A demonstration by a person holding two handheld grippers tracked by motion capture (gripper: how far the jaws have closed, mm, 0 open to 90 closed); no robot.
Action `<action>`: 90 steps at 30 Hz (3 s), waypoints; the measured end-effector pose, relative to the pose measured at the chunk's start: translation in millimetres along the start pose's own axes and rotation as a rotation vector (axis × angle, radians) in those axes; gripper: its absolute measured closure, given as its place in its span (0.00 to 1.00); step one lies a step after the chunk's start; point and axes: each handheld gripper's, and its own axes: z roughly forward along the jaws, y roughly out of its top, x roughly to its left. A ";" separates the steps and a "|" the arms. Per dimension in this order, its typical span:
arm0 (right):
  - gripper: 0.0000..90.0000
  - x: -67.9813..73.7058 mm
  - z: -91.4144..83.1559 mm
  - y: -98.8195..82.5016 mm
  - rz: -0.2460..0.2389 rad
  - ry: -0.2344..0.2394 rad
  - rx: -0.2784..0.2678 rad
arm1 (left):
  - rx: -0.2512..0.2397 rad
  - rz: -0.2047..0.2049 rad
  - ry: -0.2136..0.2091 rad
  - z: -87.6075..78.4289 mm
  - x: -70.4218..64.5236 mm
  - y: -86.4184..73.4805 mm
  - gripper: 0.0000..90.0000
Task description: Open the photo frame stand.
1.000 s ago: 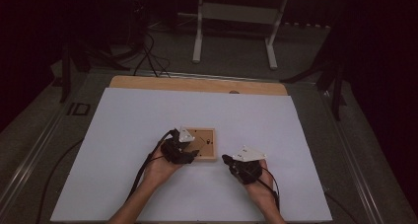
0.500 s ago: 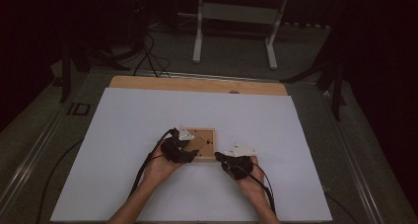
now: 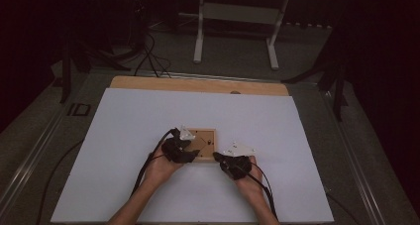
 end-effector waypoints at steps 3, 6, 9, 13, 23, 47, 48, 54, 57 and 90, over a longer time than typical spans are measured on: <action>1.00 0.6 -0.2 0.0 -0.005 -0.005 0.002 | 0.009 -0.003 -0.003 -1.4 0.8 4.5 0.57; 1.00 1.6 -0.3 -0.3 -0.013 -0.008 0.001 | 0.000 -0.009 -0.005 -4.4 1.5 7.9 0.57; 1.00 1.6 -0.2 -0.5 -0.022 -0.008 -0.003 | -0.006 -0.009 -0.009 -7.6 1.8 12.4 0.57; 1.00 1.8 -0.3 -0.7 -0.018 -0.008 -0.003 | -0.012 -0.002 -0.004 -10.4 2.2 18.6 0.57; 1.00 1.4 0.0 -0.3 -0.016 -0.003 -0.003 | -0.028 -0.012 -0.005 -13.1 2.7 28.5 0.57; 1.00 1.3 -0.1 -0.2 -0.016 -0.002 -0.001 | -0.011 -0.117 -0.092 -12.6 16.4 16.7 0.49; 1.00 1.4 0.0 -0.2 -0.016 -0.004 -0.002 | -0.010 -0.132 -0.105 -11.2 17.5 15.3 0.49; 1.00 1.6 0.0 -0.2 -0.017 -0.005 -0.002 | 0.014 -0.155 -0.142 -5.9 19.8 13.1 0.48; 1.00 1.6 0.0 -0.2 -0.017 -0.005 -0.002 | 0.015 -0.160 -0.143 -4.3 20.1 13.2 0.48; 1.00 1.7 0.0 0.1 -0.022 -0.006 0.000 | 0.005 -0.277 -0.289 -2.1 35.8 14.0 0.55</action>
